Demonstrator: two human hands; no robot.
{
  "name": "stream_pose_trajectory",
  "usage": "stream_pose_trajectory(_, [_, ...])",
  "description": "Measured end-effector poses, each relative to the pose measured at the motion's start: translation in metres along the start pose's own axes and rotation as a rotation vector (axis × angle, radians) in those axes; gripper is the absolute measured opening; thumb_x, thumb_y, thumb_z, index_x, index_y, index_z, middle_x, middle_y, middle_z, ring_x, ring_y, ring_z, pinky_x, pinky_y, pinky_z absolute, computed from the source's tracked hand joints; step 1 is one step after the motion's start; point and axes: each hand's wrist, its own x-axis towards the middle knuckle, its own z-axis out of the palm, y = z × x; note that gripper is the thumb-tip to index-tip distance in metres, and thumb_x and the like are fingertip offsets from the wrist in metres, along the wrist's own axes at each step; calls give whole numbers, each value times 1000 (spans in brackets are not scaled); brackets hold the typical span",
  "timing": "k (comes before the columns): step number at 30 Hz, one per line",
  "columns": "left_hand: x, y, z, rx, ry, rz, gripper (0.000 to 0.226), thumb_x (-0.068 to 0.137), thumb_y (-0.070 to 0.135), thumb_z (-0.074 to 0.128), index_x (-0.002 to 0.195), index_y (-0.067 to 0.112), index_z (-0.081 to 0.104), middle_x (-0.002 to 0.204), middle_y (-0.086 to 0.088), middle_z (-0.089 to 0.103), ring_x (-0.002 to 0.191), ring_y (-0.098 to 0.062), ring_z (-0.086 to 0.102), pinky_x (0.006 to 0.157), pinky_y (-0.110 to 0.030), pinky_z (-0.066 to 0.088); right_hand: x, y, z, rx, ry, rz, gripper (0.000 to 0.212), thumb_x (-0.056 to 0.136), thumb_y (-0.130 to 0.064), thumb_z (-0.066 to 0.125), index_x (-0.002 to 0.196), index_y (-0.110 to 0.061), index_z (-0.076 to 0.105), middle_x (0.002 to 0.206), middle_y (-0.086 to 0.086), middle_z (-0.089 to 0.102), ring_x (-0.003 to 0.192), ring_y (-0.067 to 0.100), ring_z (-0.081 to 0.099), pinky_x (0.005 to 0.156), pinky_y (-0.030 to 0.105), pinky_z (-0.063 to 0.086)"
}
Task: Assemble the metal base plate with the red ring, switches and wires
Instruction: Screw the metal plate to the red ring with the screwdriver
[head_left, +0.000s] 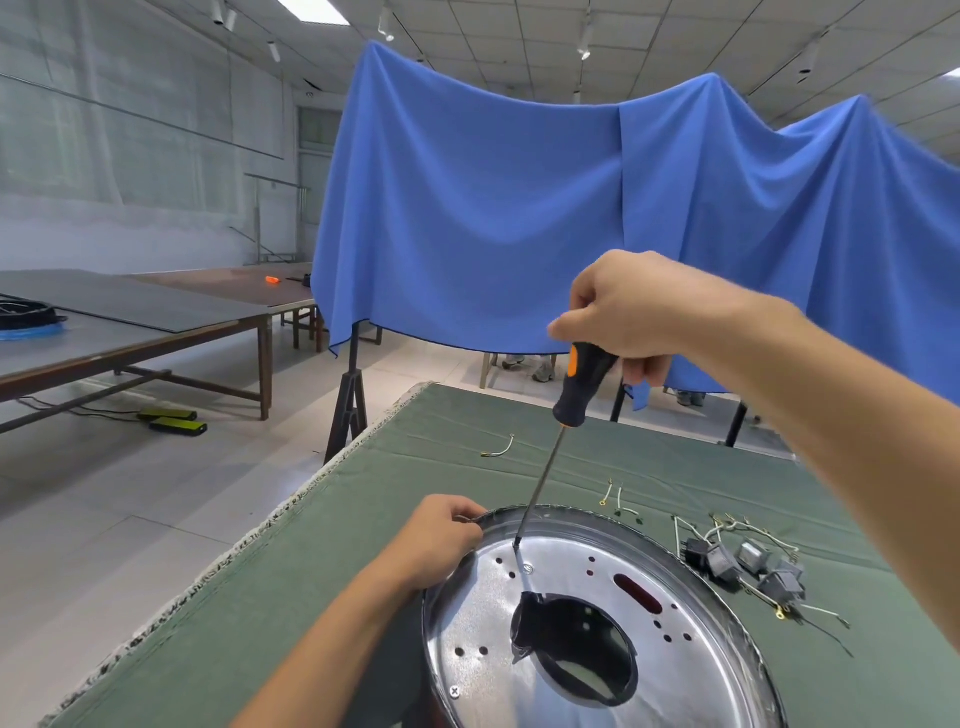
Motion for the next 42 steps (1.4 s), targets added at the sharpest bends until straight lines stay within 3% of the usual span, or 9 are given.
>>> stream_pose_trajectory(2, [-1,1,0,6,-2,-1,30,82,-8,45,86,10,68,70,-8,56,57,-13,43,53,-20,35,2,2,2,-76,77,38,25,89,-31,54,87,-7,61,61,6,66,37,20,54,44,21,44])
stream_pose_trajectory(6, [-1,1,0,4,-5,4,29,82,-8,45,87,10,68,71,-9,55,58,-14,43,52,-21,35,-3,0,-9,178,-189,25,24,83,-25,69,97,-17,52,75,5,71,49,19,68,50,29,57])
stream_pose_trajectory(12, [-1,1,1,-3,5,3,29,82,-9,46,87,10,68,65,-4,56,56,-12,44,52,-18,37,0,3,2,-97,59,35,32,87,-34,58,67,-10,53,43,2,60,23,11,46,40,18,38])
stream_pose_trajectory(17, [0,0,1,-13,5,-3,29,82,-9,46,88,9,69,70,-7,57,57,-13,45,54,-20,37,-2,-4,-5,123,-153,12,18,80,-23,66,88,-8,60,62,4,71,50,18,69,39,22,49])
stream_pose_trajectory(21, [0,0,0,-2,9,-4,28,82,-8,47,88,8,69,72,-8,58,60,-14,46,57,-22,37,0,-2,2,-16,17,29,22,83,-26,57,69,-9,54,33,0,54,25,12,49,35,14,36])
stream_pose_trajectory(26, [0,0,1,-17,8,-10,28,83,-9,47,93,4,70,75,-11,58,61,-16,45,59,-23,37,-3,-10,-7,150,-176,6,14,81,-19,63,91,-10,59,65,4,70,47,17,67,39,22,50])
stream_pose_trajectory(33, [0,-1,1,-24,6,-16,29,82,-8,46,89,7,69,73,-10,58,61,-17,46,58,-23,37,2,-4,-4,-23,-70,102,23,85,-27,55,73,-9,64,58,6,69,31,13,51,42,18,40])
stream_pose_trajectory(37, [1,-1,2,-15,-2,7,30,81,-9,45,84,11,68,73,-12,55,64,-20,43,59,-24,34,-2,2,-13,176,-249,52,24,82,-23,70,101,-17,57,88,7,70,58,18,71,47,27,55])
stream_pose_trajectory(42, [2,-2,1,-10,-7,10,30,81,-9,45,84,11,68,72,-12,56,65,-19,44,60,-24,35,-8,2,-16,53,-186,10,18,83,-27,71,88,-14,61,65,4,69,33,13,54,44,22,43])
